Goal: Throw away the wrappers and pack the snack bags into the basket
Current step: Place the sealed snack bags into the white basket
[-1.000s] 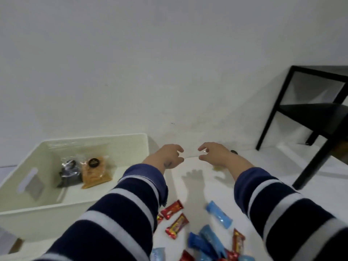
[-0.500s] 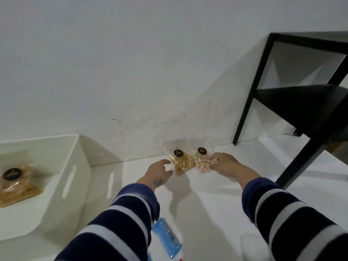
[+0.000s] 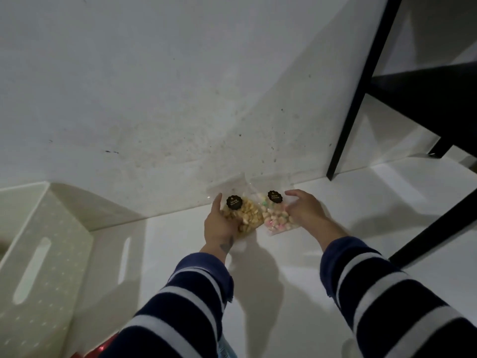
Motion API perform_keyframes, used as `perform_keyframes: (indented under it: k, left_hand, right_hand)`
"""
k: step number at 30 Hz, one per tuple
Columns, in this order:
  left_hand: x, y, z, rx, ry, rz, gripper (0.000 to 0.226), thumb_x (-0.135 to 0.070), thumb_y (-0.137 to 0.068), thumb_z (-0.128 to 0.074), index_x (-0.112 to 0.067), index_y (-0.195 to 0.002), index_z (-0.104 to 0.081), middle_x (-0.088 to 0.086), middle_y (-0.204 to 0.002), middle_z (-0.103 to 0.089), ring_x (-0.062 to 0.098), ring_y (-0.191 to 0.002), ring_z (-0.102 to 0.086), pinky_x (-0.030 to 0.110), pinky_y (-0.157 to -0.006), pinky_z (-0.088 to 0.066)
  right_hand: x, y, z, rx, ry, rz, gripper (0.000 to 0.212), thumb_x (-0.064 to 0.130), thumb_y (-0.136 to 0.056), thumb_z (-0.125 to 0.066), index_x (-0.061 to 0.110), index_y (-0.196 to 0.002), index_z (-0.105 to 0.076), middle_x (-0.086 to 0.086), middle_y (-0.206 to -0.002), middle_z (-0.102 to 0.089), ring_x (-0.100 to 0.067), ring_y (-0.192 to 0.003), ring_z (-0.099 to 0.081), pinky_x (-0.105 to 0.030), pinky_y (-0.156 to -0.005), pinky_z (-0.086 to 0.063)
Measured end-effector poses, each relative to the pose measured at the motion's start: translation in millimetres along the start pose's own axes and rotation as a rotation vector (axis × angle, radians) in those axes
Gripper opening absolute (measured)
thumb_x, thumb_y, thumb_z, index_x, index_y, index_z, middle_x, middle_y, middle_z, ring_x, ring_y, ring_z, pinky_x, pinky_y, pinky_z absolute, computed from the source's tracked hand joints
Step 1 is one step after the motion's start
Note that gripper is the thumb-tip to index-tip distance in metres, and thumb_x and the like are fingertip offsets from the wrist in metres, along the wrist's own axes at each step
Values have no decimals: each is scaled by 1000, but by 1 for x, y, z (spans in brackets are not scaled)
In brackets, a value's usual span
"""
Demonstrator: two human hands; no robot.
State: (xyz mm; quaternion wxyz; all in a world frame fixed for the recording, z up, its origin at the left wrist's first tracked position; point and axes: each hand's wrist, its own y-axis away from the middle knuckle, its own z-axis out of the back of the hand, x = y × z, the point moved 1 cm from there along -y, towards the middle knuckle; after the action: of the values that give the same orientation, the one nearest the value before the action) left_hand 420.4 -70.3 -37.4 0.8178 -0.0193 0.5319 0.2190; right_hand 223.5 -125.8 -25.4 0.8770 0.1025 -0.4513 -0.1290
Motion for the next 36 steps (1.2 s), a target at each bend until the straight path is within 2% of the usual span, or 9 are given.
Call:
perform_keyframes:
  k: [4, 8, 12, 13, 16, 23, 25, 30, 36]
  left_hand:
    - [10, 14, 17, 0, 98, 45, 72, 2, -82, -61, -31, -141, -36, 3, -105, -55, 21, -94, -57, 41, -88, -53]
    - [15, 33, 44, -42, 96, -11, 69, 9, -78, -54, -27, -136, -44, -6, -91, -56, 7, -81, -54, 29, -77, -49]
    - [8, 56, 82, -45, 139, -50, 74, 15, -74, -54, -26, -134, -47, -8, -88, -55, 12, -82, -57, 39, -79, -55]
    - [4, 61, 94, -42, 158, -59, 76, 17, -72, -56, -28, -133, -47, -6, -89, -55, 14, -82, -58, 39, -75, -57]
    - [-10, 72, 136, -55, 215, -120, 79, 21, -72, -56, -31, -132, -48, -4, -86, -53, 11, -73, -56, 21, -53, -54]
    - [-47, 96, 271, -121, 254, -252, 77, 16, -75, -63, -34, -131, -45, -5, -91, -52, 5, -77, -56, 16, -49, -50]
    - [-43, 102, 314, -144, 243, -257, 79, 14, -74, -65, -35, -132, -44, -4, -92, -52, 8, -79, -56, 15, -49, -46]
    - [-1, 110, 410, -197, 224, -207, 78, 15, -75, -65, -34, -132, -43, 2, -101, -52, 11, -80, -56, 18, -51, -46]
    - [61, 100, 472, -217, 156, -77, 77, 17, -76, -61, -31, -132, -40, -1, -85, -53, 10, -73, -56, 19, -51, -44]
  right_hand:
    - [-4, 16, -1, 1, -19, -21, 47, 2, -91, -42, 29, -127, -55, -6, -131, -53, -21, -104, -54, -28, -80, -48]
    - [9, 45, -2, -25, -17, 9, 46, 3, -94, -35, 29, -126, -56, -7, -131, -53, -17, -97, -52, -23, -74, -43]
    - [43, 85, 0, -49, 4, 77, 43, 7, -95, -41, 32, -127, -55, -4, -129, -53, -16, -94, -52, -24, -73, -45]
    - [55, 96, 0, -49, 13, 113, 43, 6, -94, -44, 32, -127, -54, -4, -128, -54, -18, -98, -55, -27, -78, -48]
    - [94, 130, -2, -71, 46, 231, 46, 5, -90, -49, 31, -128, -54, -3, -123, -58, -21, -105, -58, -34, -89, -51]
    - [198, 217, -26, -158, 58, 442, 50, 5, -86, -53, 30, -130, -54, 2, -108, -61, -15, -85, -58, -21, -68, -42]
    - [226, 243, -41, -157, 63, 491, 52, 3, -86, -51, 29, -132, -52, 2, -107, -59, -13, -81, -56, -20, -65, -42]
    - [282, 300, -112, -129, 119, 554, 51, 6, -87, -48, 28, -133, -51, -2, -120, -59, -19, -100, -58, -24, -79, -45]
    - [314, 336, -212, -73, 278, 572, 55, 3, -88, -42, 28, -137, -47, -2, -133, -55, -21, -113, -57, -28, -89, -47]
